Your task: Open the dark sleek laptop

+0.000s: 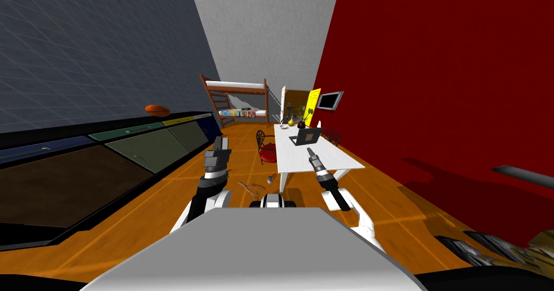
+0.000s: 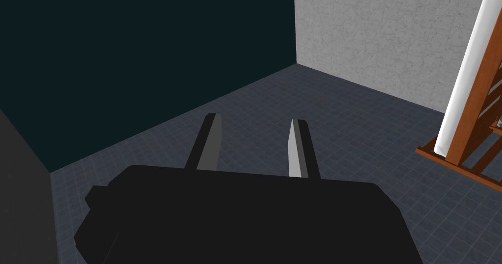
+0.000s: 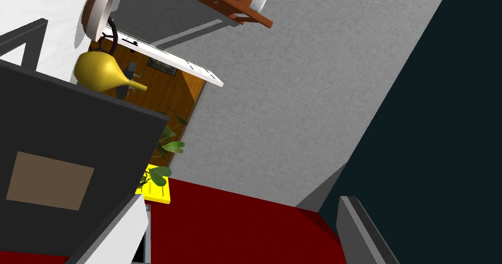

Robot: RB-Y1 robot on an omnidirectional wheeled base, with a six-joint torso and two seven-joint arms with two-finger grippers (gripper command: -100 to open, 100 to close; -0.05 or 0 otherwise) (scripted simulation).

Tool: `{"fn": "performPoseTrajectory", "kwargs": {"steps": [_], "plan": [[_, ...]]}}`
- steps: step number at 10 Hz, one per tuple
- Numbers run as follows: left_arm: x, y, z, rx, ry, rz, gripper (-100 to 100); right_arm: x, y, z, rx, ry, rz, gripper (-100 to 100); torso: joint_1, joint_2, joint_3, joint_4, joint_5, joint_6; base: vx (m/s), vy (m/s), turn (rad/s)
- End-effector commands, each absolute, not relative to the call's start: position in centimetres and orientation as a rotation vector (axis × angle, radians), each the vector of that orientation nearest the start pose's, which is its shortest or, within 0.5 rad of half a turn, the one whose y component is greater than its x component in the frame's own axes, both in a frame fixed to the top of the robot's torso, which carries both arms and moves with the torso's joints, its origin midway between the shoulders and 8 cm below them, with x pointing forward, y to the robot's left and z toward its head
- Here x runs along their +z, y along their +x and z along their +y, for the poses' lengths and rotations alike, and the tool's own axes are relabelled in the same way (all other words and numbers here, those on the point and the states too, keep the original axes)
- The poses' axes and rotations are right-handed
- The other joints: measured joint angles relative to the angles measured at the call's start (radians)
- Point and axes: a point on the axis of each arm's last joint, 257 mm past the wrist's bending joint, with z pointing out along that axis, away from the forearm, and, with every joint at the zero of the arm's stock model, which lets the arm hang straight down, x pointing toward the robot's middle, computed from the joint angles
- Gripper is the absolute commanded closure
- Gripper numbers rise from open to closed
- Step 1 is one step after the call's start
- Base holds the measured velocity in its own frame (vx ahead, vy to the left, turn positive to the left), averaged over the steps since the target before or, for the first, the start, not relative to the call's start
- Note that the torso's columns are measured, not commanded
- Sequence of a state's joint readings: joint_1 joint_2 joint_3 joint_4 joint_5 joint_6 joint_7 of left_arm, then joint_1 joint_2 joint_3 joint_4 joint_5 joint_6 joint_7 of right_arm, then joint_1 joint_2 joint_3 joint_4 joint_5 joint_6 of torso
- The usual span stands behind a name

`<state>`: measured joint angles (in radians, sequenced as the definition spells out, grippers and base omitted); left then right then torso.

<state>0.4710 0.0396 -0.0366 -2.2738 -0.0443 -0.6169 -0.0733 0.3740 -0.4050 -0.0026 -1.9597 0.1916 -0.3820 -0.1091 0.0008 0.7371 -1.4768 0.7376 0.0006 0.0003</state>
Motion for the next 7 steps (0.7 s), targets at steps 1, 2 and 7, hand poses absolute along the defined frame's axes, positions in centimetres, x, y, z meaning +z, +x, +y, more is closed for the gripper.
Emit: {"fn": "performPoseTrajectory", "kwargs": {"steps": [1,2,7], "plan": [[5.0,32.8,25.0,-1.286,-0.469,0.589,0,-13.6,43.6,-28.8,0.989,0.451,1.331,-100,-0.001,0.002,0.001,0.001,-0.001,0.000,0.012,0.259,0.141],[5.0,32.8,25.0,-1.286,-0.469,0.589,0,-14.8,44.4,-29.8,0.925,0.424,1.377,-100,0.001,0.002,0.001,0.001,0.000,0.000,0.020,0.279,0.162],[5.0,32.8,25.0,-1.286,-0.469,0.589,0,-17.7,46.6,-33.9,0.683,0.297,1.522,-100,-0.003,0.000,0.000,0.000,-0.001,0.000,0.032,0.174,0.091]]}}
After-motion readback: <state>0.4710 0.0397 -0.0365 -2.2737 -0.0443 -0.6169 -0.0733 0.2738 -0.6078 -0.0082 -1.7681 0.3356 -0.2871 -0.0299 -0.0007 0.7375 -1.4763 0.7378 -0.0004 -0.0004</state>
